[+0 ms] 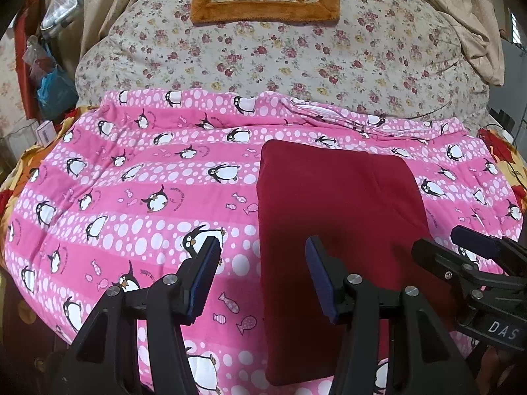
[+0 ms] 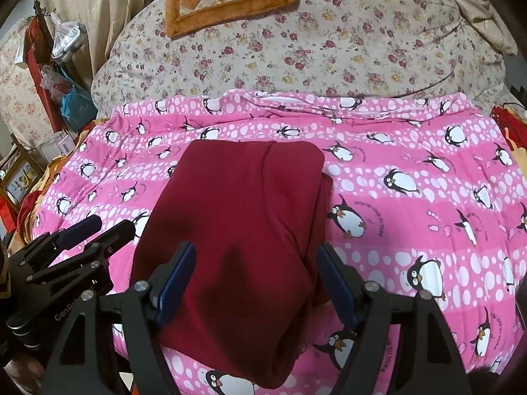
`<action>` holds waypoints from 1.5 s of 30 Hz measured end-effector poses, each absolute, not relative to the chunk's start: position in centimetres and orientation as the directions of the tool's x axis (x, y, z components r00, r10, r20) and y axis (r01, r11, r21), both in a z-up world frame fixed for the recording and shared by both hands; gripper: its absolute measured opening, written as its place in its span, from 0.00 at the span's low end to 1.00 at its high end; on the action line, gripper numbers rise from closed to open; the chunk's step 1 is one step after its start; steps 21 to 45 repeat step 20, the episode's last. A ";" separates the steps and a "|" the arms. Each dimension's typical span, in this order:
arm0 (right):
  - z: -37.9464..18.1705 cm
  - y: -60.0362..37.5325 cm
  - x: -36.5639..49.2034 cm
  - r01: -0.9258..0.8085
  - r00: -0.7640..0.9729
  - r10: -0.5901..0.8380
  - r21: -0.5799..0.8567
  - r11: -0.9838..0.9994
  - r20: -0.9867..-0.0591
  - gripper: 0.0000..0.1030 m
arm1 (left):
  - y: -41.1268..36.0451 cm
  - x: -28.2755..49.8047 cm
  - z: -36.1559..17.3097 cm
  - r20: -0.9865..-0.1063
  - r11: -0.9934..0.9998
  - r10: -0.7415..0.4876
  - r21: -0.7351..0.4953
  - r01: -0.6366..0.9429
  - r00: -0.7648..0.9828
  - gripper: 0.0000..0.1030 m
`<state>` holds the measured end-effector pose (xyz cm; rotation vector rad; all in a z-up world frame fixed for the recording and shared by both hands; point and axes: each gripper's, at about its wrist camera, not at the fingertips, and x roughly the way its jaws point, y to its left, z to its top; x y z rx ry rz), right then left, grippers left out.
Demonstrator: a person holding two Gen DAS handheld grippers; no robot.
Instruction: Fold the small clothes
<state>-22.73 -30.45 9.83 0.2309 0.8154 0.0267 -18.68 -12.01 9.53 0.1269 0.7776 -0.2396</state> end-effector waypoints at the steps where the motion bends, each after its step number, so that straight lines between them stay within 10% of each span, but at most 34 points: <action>1: 9.8 -30.4 -22.7 0.065 0.686 0.112 0.215 0.974 -0.718 0.76 | -12.0 -18.7 9.5 -0.707 0.965 -0.166 0.026 0.260 0.688 0.32; 45: 9.6 -30.3 -21.8 0.049 0.675 0.124 0.212 0.976 -0.727 0.76 | -11.3 -17.1 9.4 -0.718 0.956 -0.227 -0.036 0.290 0.658 0.32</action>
